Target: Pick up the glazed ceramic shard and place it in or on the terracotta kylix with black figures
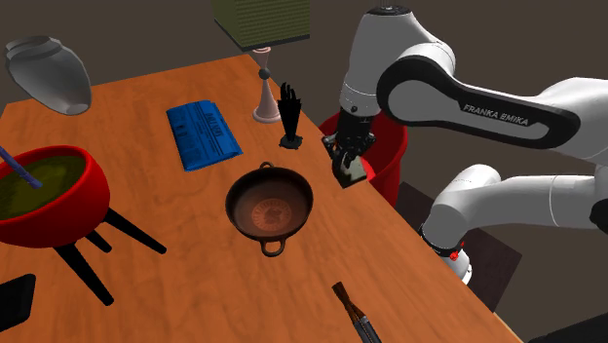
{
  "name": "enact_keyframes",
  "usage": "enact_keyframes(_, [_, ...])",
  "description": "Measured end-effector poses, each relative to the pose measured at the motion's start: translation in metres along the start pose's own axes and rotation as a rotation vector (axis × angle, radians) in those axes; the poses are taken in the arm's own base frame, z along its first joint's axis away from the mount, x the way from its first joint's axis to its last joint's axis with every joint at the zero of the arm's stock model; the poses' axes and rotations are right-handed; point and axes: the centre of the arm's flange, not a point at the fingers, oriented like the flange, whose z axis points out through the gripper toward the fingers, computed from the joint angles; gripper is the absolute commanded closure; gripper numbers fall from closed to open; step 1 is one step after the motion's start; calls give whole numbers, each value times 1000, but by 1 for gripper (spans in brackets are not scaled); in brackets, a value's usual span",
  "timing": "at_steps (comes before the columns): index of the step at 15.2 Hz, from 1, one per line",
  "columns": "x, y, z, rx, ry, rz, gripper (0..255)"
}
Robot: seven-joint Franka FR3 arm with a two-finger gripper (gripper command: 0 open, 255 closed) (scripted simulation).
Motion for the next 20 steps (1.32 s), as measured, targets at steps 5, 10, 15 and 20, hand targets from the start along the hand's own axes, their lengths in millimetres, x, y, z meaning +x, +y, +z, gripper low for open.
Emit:
enact_keyframes(5, [0,-2,-27,0,0,0,255])
enact_keyframes(10, [0,-5,-52,0,0,0,255])
enact_keyframes(15, [0,-9,-79,0,0,0,255])
enact_keyframes(20, [2,-11,-104,0,0,0,255])
